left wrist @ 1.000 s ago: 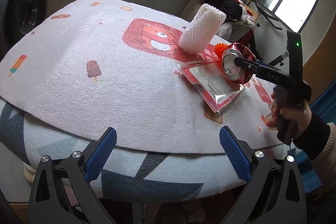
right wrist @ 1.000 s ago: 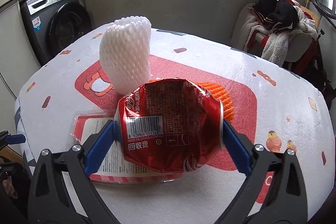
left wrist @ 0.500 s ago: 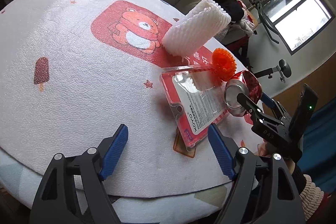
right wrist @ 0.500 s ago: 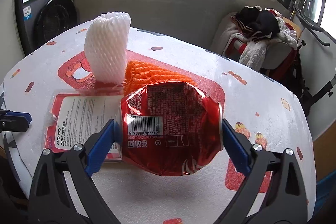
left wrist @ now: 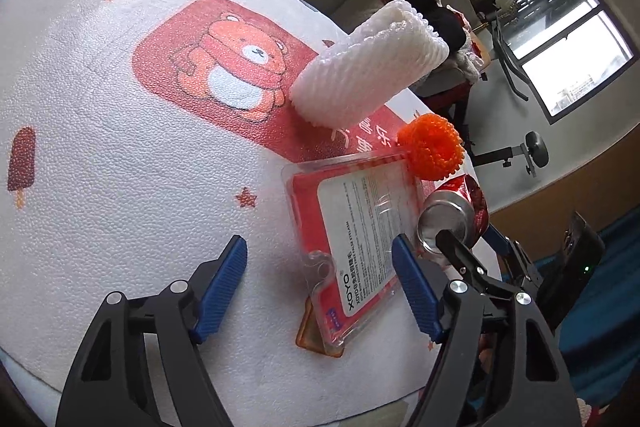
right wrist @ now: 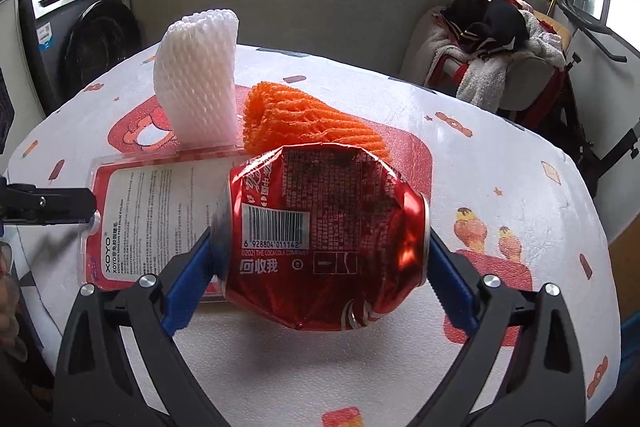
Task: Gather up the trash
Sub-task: 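Grasp the clear plastic package with the left tool while the right holds the can, then carry the clear package and red can toward the bin with both tools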
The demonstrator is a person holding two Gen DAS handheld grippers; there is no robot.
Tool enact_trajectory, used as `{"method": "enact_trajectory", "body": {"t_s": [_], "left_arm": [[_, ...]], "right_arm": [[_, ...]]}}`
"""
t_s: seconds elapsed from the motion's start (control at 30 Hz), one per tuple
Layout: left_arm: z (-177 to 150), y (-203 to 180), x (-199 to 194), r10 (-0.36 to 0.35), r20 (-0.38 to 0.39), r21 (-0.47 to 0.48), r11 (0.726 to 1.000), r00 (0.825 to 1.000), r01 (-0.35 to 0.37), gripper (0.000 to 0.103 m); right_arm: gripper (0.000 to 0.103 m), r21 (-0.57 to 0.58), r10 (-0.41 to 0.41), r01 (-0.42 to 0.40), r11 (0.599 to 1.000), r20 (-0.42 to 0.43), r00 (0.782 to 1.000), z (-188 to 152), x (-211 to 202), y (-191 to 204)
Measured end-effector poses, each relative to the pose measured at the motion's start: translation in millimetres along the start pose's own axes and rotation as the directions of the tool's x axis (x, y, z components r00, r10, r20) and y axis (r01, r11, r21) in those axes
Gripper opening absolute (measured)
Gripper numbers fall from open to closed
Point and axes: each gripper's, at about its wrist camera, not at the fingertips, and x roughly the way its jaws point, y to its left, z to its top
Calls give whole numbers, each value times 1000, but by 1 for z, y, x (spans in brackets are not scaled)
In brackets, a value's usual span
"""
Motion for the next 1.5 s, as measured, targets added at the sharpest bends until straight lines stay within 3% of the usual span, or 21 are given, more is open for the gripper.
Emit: {"method": "enact_trajectory", "body": {"t_s": [0.13,0.2,0.27,0.37,0.6,0.97,1.2,1.5], "left_arm": [[3,1,15,-112,-29,-32,993,993,111,70],[3,-3,22,-141,-53,-25,990,989,140,63],[0,-10,31,-148,-98,-13,989,984,147,39],[-6,-18,29,-171,-106,26,984,980,175,18],[2,-44,-8,-134,-52,175,974,990,141,13],[-7,-59,-76,-91,-41,284,954,995,99,13],[-41,-61,-109,-56,-53,360,930,997,71,13],[-110,-57,-129,-54,-119,467,878,991,104,13]], "right_arm": [[95,16,14,-13,1000,-13,1000,-3,3,-3],[95,15,13,-13,1000,-13,1000,-3,3,-4],[95,11,12,-12,1000,-14,1000,-3,3,-4],[95,21,16,-16,1000,-10,1000,-3,2,-6],[95,54,37,-40,998,48,998,-1,-28,-7],[95,170,79,-93,981,90,993,-14,-85,-10],[95,187,88,-108,976,115,990,-33,-124,3],[95,170,85,-108,980,133,987,-63,-162,23]]}}
